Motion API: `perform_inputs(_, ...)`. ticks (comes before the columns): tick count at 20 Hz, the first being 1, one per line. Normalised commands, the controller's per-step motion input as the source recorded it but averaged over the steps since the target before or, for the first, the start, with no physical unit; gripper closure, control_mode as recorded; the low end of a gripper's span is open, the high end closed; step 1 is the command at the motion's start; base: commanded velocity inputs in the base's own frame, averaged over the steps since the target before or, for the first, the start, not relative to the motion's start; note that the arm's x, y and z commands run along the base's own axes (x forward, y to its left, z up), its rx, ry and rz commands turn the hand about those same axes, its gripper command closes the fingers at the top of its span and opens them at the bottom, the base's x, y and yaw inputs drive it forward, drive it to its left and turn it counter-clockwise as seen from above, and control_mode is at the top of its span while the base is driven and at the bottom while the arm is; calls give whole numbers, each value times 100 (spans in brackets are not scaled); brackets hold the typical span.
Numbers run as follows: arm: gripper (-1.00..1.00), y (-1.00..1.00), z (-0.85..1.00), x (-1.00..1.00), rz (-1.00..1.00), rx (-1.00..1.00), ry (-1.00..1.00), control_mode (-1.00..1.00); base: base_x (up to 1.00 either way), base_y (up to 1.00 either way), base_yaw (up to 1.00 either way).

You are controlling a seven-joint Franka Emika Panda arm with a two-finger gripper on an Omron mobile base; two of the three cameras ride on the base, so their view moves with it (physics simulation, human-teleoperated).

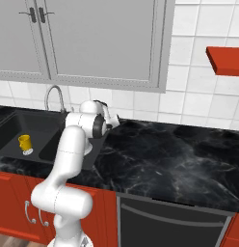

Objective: Open the cabinet, pick the kettle from the cabinet, and place it in the sink.

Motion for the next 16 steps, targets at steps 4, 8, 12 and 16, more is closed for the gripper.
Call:
perform_inputs(4, -100, -7, -13, -19, 0, 0, 0, -100, 0, 0, 0)
perform_inputs(8, -100, -11, -6, -14, 0, 0, 0, -100, 0, 0, 0)
perform_inputs(12, -100, -10, -5, -4, 0, -2, 0, -100, 0, 0, 0)
perform_inputs(16, -100, -14, 0, 0, 0, -2, 0, -100, 0, 0, 0)
